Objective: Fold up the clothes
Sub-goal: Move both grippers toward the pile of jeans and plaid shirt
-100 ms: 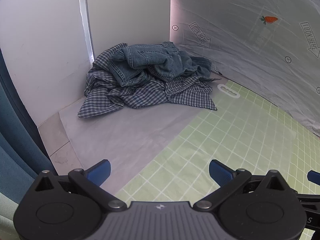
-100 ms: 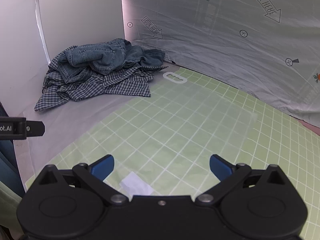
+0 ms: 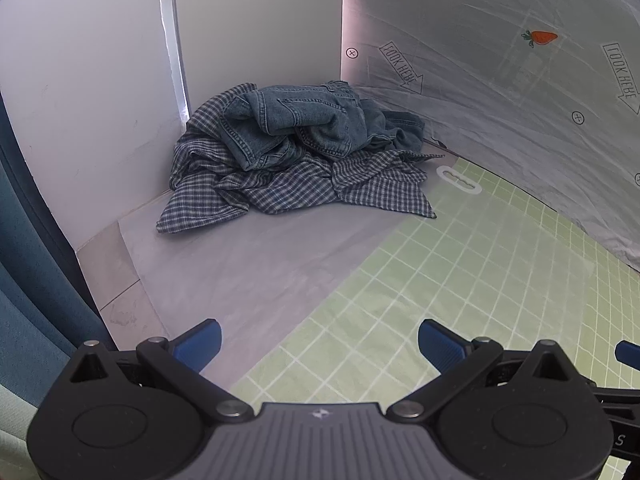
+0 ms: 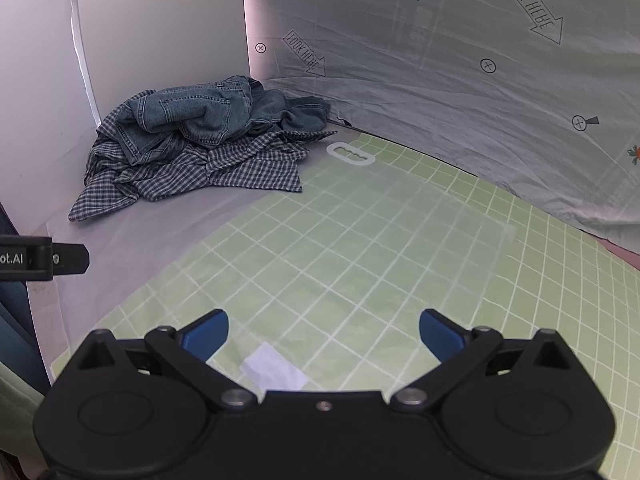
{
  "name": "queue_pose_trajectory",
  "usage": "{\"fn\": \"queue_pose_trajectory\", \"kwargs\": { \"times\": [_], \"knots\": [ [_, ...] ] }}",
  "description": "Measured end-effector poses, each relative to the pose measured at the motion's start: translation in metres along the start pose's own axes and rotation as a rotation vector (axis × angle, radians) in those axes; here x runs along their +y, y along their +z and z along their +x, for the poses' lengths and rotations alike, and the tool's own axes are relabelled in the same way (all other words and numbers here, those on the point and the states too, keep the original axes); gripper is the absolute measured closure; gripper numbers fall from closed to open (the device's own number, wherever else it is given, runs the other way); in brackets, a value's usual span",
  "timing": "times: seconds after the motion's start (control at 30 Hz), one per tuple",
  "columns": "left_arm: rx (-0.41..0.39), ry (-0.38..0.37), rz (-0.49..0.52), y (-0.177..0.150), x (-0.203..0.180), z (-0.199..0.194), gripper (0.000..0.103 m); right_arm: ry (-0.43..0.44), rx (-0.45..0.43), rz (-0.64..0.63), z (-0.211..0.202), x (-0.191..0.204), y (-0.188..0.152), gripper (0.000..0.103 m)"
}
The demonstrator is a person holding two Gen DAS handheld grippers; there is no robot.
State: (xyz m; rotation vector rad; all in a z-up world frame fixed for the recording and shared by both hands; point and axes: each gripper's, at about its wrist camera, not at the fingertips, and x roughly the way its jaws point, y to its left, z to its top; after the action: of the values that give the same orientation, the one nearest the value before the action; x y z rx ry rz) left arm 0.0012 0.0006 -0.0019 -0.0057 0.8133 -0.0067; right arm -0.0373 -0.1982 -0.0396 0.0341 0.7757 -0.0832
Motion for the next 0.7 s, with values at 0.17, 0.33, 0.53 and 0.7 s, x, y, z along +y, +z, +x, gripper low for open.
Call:
{"fn": "queue_pose_trajectory", "kwargs": {
  "times": [0.17,0.33,0.53,0.7],
  "knots": [
    [-0.008,0.001,0.002,0.0001,0.0003,0.0025,0.0,0.001,-0.001,-0.005,-0.0013,0.0023,0.0058,0.0],
    [-0.003,-0.003,0.005,-0.0017,0.0,0.0033,0.0,-0.002,-0.009,-0.007,0.0012,0.0025,-0.0011,0.0],
    [0.007,-0.007,0.01,-0.0036,0.0013,0.0037,0.0,-0.006,-0.007,-0.004,0.0045,0.004,-0.0031,0.0],
    [0.016,-0.006,0.013,-0.003,0.0013,0.0066,0.0,-0.009,-0.005,-0.002,0.005,0.0039,-0.0035,0.0]
  ]
}}
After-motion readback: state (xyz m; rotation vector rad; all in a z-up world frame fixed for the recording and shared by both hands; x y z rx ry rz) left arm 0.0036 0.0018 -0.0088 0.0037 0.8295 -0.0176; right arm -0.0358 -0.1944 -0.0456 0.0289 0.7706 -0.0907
